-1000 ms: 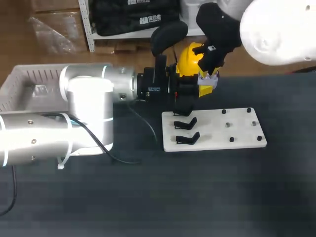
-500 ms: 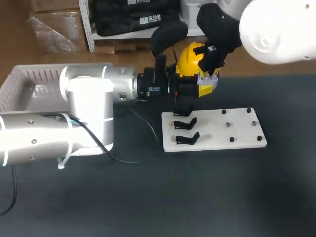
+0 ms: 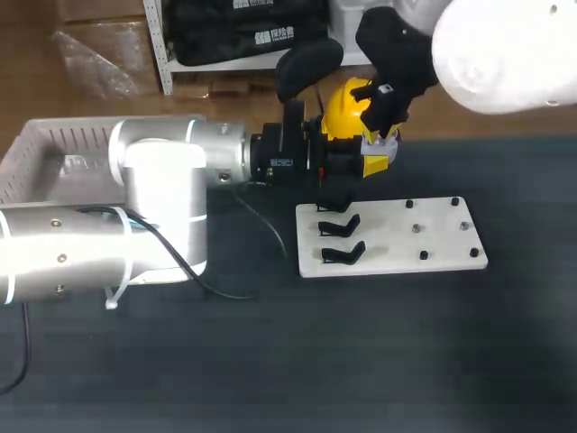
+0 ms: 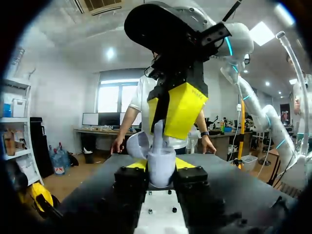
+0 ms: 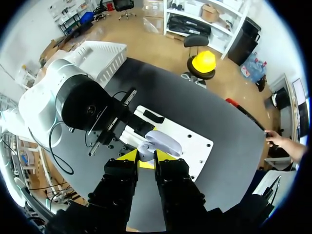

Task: Pick up each earbud case from the left stands, insert the matching earbuds, close the lid, and place the case in the box.

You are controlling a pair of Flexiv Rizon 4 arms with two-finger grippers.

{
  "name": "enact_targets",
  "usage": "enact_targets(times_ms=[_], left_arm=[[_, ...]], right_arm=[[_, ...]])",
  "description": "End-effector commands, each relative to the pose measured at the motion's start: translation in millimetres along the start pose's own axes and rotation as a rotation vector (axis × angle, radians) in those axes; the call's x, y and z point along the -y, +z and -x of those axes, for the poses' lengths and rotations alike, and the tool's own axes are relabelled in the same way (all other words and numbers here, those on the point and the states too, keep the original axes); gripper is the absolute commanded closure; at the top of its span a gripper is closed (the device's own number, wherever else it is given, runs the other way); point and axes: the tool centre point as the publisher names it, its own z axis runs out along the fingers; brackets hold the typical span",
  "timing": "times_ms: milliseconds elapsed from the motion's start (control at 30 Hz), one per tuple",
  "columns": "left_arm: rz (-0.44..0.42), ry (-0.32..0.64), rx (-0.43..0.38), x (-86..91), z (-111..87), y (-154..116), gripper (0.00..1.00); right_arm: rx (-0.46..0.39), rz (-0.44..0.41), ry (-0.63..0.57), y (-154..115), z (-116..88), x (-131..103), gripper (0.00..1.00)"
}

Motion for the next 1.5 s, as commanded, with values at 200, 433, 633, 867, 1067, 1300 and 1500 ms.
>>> enact_targets(times_ms=[200, 433, 633, 867, 1067, 1300, 1500], left_arm=[[0.000, 0.000, 0.001, 0.2, -0.2, -0.2, 1.00], [0.000, 0.000, 0.001, 0.2, -0.2, -0.2, 1.00], [0.000, 0.000, 0.001, 0.2, -0.2, -0.2, 1.00], [0.000, 0.000, 0.001, 0.2, -0.2, -0.2, 1.00], [0.000, 0.000, 0.001, 0.2, -0.2, -0.2, 1.00], [0.000, 0.000, 0.001, 0.2, -0.2, -0.2, 1.00], [0.000, 0.000, 0.001, 0.2, -0.2, -0.2, 1.00]], right_arm=[[-0.017, 0.000, -0.009, 2.7, 3.7, 1.6, 1.00], [-0.028, -0.001, -0.009, 6.9, 2.4, 1.4, 1.00], [-0.036, -0.010, -0.012, 8.7, 1.8, 1.7, 1.00], [-0.039, -0.027, -0.013, 8.7, 0.4, 2.0, 1.00], [-0.046, -0.065, -0.025, 7.4, 0.6, -1.2, 1.00], [-0.053, -0.068, -0.022, 10.3, 0.4, -0.6, 1.00], [-0.049, -0.066, -0.016, 9.3, -1.0, 0.5, 0.94]])
